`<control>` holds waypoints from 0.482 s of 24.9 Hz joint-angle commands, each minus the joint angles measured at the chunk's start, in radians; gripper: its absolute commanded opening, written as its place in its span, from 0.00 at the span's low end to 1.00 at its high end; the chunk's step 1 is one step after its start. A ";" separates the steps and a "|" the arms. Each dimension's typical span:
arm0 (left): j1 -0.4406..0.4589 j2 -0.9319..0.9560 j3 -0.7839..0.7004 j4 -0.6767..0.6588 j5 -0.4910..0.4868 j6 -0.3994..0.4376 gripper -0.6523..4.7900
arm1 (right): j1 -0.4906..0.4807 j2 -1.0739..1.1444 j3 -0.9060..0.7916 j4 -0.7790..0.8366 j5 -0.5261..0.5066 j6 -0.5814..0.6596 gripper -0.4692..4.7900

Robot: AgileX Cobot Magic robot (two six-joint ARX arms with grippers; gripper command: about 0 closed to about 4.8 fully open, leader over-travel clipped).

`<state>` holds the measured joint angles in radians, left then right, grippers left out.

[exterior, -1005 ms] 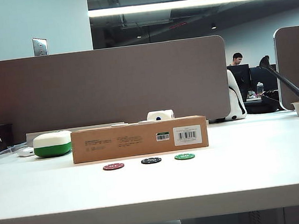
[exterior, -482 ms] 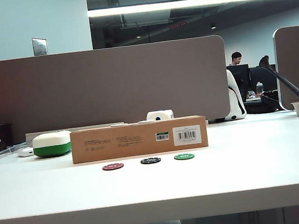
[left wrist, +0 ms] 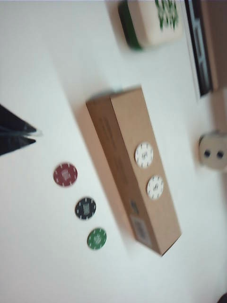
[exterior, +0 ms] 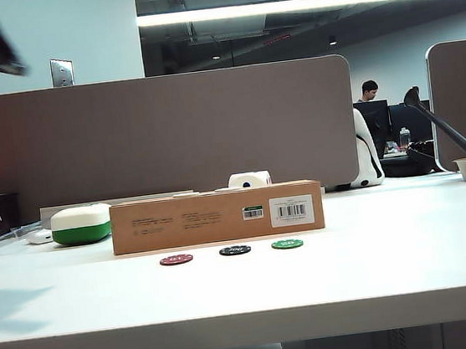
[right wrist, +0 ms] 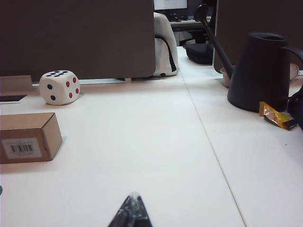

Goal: Push the chip, whose value equals the sum of all the chip values on the rectangular box, forward next to the box.

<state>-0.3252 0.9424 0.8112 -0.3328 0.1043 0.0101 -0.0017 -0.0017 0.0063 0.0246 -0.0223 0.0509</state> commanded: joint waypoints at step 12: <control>-0.163 0.397 0.103 0.267 0.005 0.005 0.11 | -0.001 0.000 -0.005 0.005 0.002 -0.003 0.09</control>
<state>-0.4862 1.3415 0.9119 -0.0658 0.1051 0.0101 -0.0017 -0.0017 0.0063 0.0177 -0.0223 0.0509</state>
